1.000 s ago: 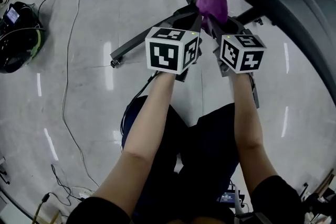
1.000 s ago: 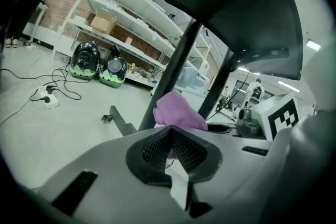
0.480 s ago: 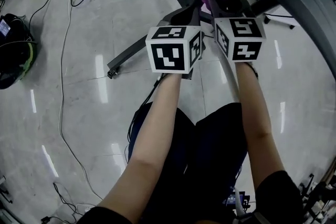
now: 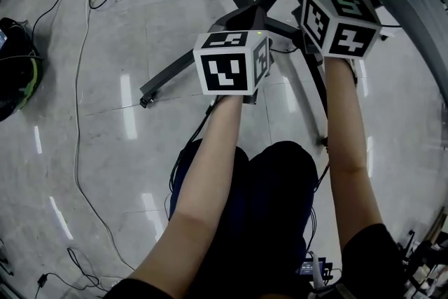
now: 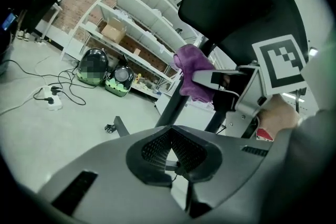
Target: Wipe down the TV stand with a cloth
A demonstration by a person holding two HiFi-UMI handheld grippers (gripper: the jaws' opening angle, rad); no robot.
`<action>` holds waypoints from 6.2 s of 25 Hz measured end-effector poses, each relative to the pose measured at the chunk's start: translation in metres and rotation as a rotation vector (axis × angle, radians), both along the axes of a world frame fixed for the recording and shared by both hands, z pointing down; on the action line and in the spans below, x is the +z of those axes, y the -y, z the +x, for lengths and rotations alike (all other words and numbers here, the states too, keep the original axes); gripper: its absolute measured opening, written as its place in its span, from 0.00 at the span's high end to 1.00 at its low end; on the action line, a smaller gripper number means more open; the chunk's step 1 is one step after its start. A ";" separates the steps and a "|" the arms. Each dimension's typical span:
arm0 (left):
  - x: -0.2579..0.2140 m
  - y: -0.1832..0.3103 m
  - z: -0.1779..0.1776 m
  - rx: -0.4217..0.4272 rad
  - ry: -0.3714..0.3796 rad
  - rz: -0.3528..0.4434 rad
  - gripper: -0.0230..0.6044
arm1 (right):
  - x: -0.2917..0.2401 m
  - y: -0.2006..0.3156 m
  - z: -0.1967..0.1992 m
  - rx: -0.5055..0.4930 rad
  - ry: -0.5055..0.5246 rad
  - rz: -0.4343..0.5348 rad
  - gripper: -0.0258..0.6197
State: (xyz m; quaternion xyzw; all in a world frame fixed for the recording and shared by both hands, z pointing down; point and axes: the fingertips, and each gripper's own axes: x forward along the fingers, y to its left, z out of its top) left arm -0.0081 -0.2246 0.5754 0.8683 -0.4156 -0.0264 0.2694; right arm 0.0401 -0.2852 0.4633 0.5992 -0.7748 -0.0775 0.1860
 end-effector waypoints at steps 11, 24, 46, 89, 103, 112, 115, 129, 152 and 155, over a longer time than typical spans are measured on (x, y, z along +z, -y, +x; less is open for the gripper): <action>0.000 0.002 -0.009 -0.017 0.013 -0.002 0.95 | 0.017 0.015 0.023 0.095 0.155 -0.062 0.82; 0.005 0.007 -0.009 -0.002 0.016 -0.009 0.95 | 0.072 0.019 0.012 0.088 0.197 -0.160 0.82; 0.022 0.017 -0.023 -0.003 0.096 -0.025 0.95 | 0.163 0.024 0.015 0.089 0.227 -0.306 0.82; 0.021 0.010 -0.014 0.048 0.190 -0.001 0.95 | 0.294 0.012 0.017 0.100 0.173 -0.522 0.82; 0.026 0.010 -0.004 0.033 0.183 -0.028 0.95 | 0.183 -0.042 0.039 0.014 0.262 -0.320 0.82; 0.033 0.007 0.012 0.062 0.196 -0.030 0.95 | 0.099 -0.043 0.055 0.012 0.288 -0.160 0.82; 0.035 0.009 0.011 0.060 0.200 -0.036 0.95 | 0.068 -0.040 0.059 0.016 0.278 -0.083 0.82; 0.038 0.008 0.013 0.074 0.222 -0.029 0.95 | -0.011 0.005 0.076 0.050 0.286 0.068 0.82; 0.028 0.002 0.013 0.082 0.218 -0.003 0.95 | 0.058 0.015 0.075 0.104 0.288 -0.058 0.82; 0.028 0.003 0.014 0.084 0.224 -0.004 0.95 | 0.071 0.017 0.073 0.101 0.282 -0.082 0.82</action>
